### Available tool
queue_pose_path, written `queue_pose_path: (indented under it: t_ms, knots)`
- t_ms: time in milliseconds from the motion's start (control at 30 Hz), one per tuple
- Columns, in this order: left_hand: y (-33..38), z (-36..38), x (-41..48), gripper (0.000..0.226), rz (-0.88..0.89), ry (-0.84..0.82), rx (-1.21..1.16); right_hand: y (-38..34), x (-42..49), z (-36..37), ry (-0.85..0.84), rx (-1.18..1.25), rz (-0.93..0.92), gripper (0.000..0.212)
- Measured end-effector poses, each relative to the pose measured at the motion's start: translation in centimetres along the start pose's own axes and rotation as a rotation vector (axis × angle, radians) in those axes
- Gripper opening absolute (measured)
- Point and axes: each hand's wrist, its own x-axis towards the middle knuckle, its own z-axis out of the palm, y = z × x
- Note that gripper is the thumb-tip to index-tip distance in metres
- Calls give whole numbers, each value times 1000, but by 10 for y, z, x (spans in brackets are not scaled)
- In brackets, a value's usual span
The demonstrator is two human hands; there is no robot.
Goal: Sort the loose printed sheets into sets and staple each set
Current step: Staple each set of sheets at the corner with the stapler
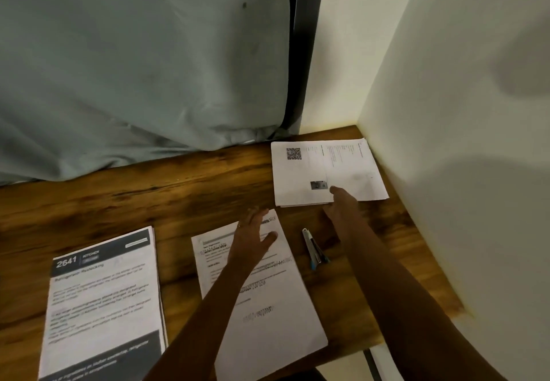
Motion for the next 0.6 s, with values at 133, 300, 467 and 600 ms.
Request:
queue_pose_path:
  t_ms: [133,300,467,600]
  knots:
    - [-2,10,14,68,66,-62,100,-13,13,-8,-65,-332,-23,57]
    - [-8,16,11,74,74,-59,239,-19,23,-8,-142,-586,-79,50]
    - [-12,15,11,75,78,-67,279,-35,33,-12,-280,-831,-142,46]
    - [-14,12,12,74,76,-55,249,-45,43,-16,-310,-939,-188,45]
